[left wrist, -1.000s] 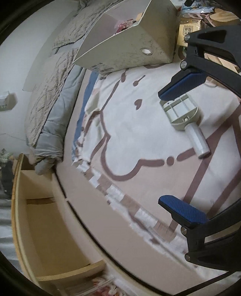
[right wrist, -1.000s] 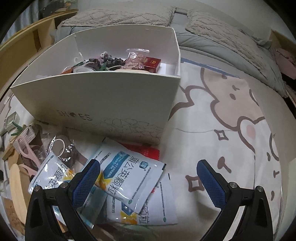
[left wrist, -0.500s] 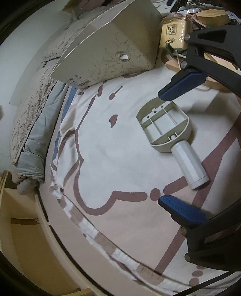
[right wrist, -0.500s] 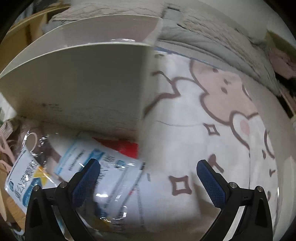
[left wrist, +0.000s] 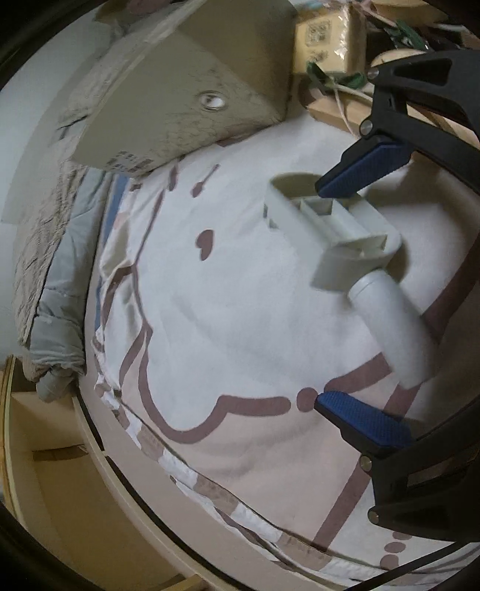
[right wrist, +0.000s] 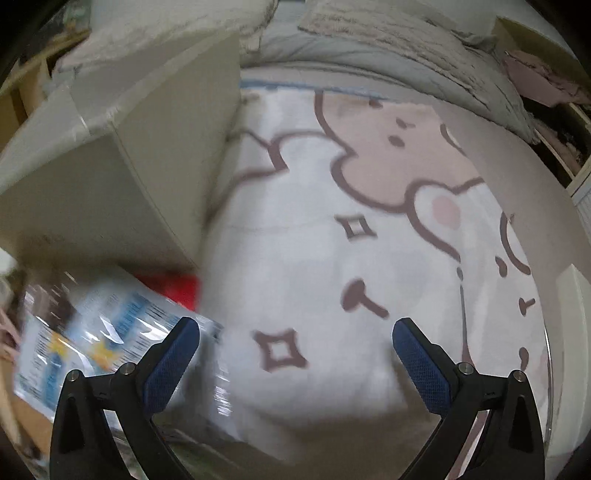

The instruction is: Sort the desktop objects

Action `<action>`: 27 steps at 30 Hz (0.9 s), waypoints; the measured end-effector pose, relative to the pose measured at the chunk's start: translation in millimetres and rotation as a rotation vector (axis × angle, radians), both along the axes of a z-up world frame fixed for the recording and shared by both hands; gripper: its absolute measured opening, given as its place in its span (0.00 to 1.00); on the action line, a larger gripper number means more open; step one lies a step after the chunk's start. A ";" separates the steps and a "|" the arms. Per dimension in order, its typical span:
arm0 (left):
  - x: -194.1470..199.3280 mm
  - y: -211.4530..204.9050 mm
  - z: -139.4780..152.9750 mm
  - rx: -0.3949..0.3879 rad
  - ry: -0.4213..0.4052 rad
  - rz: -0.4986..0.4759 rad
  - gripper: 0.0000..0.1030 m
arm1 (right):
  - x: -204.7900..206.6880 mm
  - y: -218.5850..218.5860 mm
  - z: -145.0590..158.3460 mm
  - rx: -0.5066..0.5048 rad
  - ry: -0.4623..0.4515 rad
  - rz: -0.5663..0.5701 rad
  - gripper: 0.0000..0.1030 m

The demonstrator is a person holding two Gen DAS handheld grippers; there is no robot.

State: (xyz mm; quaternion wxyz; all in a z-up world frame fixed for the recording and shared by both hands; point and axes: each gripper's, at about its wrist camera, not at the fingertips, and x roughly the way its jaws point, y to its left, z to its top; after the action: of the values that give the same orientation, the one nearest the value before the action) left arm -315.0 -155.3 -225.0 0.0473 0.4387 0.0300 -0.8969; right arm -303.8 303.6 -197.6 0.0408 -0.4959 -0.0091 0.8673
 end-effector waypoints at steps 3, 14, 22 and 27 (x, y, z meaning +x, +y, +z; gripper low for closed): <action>-0.5 3.2 -1.5 -0.018 -0.002 -0.012 1.00 | -3.2 -21.2 9.7 -0.052 0.009 0.034 1.00; -0.9 2.8 -2.3 -0.011 0.004 -0.013 1.00 | -13.9 -100.4 -15.4 0.052 -0.080 0.131 1.00; -0.4 2.7 -1.6 -0.007 0.006 -0.012 1.00 | -15.0 -61.0 -29.5 0.089 -0.089 0.036 1.00; -0.4 2.1 -0.7 0.003 0.010 -0.011 1.00 | -9.7 -32.3 -31.0 0.059 -0.082 -0.001 1.00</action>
State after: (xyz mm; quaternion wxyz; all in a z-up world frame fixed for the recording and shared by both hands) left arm -315.4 -153.2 -225.7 0.0413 0.4346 0.0292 -0.8992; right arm -313.5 271.3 -228.7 0.0553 -0.5298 -0.0363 0.8456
